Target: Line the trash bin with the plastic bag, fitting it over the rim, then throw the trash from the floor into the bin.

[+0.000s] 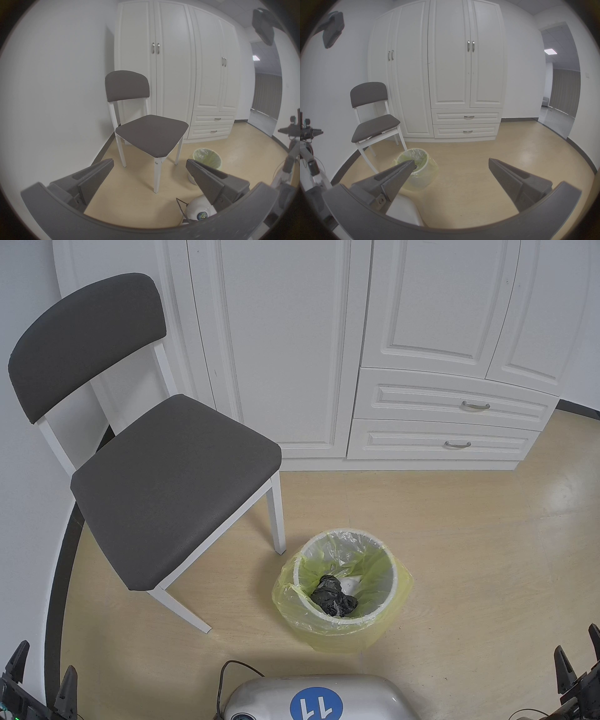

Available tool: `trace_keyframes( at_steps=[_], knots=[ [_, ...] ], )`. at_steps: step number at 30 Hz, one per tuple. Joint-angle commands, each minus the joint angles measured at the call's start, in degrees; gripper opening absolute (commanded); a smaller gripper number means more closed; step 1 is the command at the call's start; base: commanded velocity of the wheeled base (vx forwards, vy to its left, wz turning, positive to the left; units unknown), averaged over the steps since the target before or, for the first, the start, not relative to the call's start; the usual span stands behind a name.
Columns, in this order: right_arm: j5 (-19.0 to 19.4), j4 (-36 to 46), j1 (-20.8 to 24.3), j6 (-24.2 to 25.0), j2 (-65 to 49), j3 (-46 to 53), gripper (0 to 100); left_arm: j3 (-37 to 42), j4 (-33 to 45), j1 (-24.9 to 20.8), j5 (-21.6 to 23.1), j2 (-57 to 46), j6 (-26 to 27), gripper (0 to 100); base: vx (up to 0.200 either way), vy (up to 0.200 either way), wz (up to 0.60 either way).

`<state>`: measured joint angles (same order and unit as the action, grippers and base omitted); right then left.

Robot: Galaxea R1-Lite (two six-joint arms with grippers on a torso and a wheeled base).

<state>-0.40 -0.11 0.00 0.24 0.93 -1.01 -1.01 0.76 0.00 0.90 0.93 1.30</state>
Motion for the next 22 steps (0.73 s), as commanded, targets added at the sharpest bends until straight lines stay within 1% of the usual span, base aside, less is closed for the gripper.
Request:
trace_keyframes(
  at_steps=[1, 2, 7, 10, 22],
  knots=[
    [-0.4, -0.1, 0.1, 1.4, -0.9, 1.0, 100, 0.6, 0.0, -0.1, -0.6, -0.6, -2.2, 100, 0.0, 0.0, 0.0],
    [-0.4, -0.1, 0.1, 1.4, -0.9, 1.0, 100, 0.7, -0.1, -0.1, -1.3, -0.6, -2.1, 100, 0.0, 0.0, 0.0],
    [-0.4, -0.1, 0.2, 1.4, -0.9, 1.0, 100, 0.7, -0.1, -0.1, -1.6, -0.6, -2.6, 100, 0.0, 0.0, 0.0],
    [-0.6, -0.2, 0.1, 1.5, -0.9, 1.0, 100, 0.7, 0.0, -0.1, -0.7, -0.8, -0.8, 100, 0.0, 0.0, 0.0],
    [-0.6, -0.2, 0.1, 1.4, -0.9, 1.0, 100, 0.7, -0.1, 0.0, -1.3, -0.7, -1.2, 100, 0.0, 0.0, 0.0]
  ],
)
